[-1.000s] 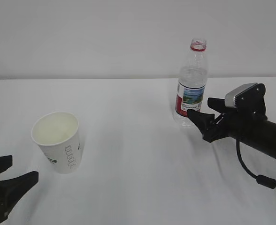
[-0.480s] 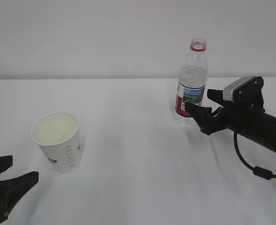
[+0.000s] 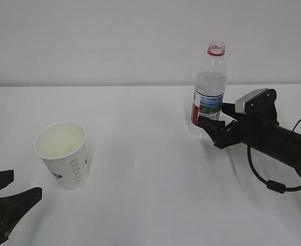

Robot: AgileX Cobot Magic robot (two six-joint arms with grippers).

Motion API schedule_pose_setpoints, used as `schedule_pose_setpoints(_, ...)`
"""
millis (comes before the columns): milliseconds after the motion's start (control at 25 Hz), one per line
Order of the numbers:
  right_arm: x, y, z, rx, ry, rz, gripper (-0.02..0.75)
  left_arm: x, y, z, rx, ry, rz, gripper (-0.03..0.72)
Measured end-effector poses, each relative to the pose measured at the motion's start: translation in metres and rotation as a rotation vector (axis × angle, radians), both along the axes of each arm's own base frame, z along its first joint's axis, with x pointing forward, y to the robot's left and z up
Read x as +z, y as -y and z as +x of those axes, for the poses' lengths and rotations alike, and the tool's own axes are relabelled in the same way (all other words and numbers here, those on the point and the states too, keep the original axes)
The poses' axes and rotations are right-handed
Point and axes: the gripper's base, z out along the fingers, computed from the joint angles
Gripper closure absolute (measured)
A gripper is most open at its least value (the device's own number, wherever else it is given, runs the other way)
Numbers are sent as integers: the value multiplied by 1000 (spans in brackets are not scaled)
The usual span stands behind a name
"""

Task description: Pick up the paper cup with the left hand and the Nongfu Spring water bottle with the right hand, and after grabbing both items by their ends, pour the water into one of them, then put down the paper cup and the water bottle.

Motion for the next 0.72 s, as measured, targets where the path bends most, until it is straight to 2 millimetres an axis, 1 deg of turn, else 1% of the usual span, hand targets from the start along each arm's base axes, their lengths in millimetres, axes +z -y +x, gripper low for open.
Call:
schedule_pose_setpoints(160, 4, -2, 7, 10, 22, -5, 76, 0, 0, 0, 0, 0, 0, 108)
schedule_pose_setpoints(320, 7, -13, 15, 38, 35, -18, 77, 0, 0, 0, 0, 0, 0, 108)
schedule_pose_setpoints(560, 1, -28, 27, 55, 34, -28, 77, 0, 0, 0, 2, 0, 0, 108)
schedule_pose_setpoints(720, -4, -29, 30, 46, 21, -28, 90, 0, 0, 0, 2, 0, 0, 109)
